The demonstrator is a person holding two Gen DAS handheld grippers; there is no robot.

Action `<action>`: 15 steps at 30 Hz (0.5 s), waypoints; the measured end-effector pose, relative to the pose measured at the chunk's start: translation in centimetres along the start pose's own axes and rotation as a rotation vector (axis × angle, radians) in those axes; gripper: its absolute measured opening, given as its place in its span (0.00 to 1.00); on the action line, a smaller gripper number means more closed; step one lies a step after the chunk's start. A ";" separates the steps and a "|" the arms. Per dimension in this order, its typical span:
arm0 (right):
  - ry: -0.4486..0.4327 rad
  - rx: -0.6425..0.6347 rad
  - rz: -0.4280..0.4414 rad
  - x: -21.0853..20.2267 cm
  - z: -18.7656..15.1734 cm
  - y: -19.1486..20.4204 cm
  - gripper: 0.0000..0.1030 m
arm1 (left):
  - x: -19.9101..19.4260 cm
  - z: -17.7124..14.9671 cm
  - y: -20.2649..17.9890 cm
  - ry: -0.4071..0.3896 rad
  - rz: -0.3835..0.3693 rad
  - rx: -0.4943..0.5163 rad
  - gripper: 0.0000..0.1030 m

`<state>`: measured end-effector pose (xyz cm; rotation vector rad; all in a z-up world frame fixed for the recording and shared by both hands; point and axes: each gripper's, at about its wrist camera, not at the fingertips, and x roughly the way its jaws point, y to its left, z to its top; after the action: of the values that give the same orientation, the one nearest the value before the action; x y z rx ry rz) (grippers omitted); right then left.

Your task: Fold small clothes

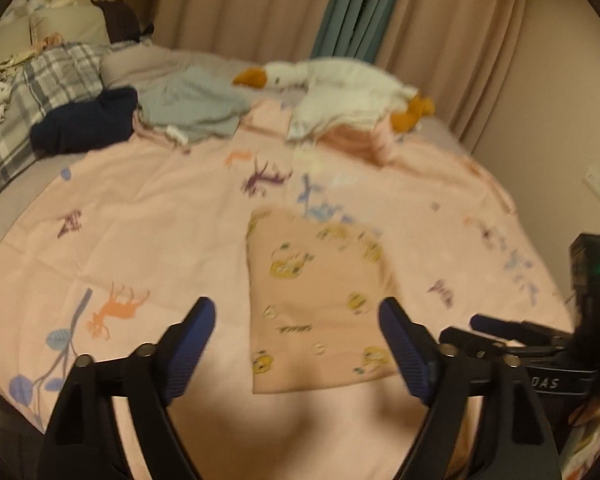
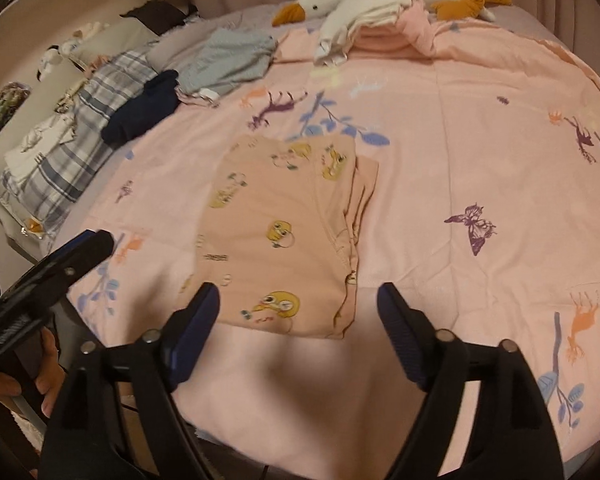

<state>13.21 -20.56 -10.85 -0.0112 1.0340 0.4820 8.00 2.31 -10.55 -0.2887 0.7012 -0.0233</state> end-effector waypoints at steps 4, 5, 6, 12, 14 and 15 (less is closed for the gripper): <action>-0.048 0.027 0.049 -2.6 -0.1 0.5 0.90 | -1.9 0.4 -1.0 -0.068 0.076 0.046 0.99; -0.060 0.036 0.057 -3.2 0.0 0.6 0.92 | -2.4 0.3 -1.1 -0.083 0.076 0.053 0.99; -0.075 0.048 0.063 -4.0 0.0 0.7 0.93 | -2.8 0.3 -1.1 -0.090 0.072 0.046 0.99; -0.169 0.011 -0.012 -7.2 -0.3 2.1 0.99 | -4.7 0.3 -1.2 -0.137 0.085 0.043 0.99; -0.191 0.002 -0.012 -7.8 -0.4 2.3 0.99 | -5.2 0.2 -1.2 -0.149 0.092 0.040 0.99; -0.198 0.004 0.001 -8.2 -0.5 2.4 0.99 | -5.4 0.2 -1.2 -0.155 0.085 0.030 0.99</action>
<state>8.49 -21.65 -3.82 0.0397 0.8407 0.4724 4.06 1.88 -6.69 -0.2293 0.5581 0.0690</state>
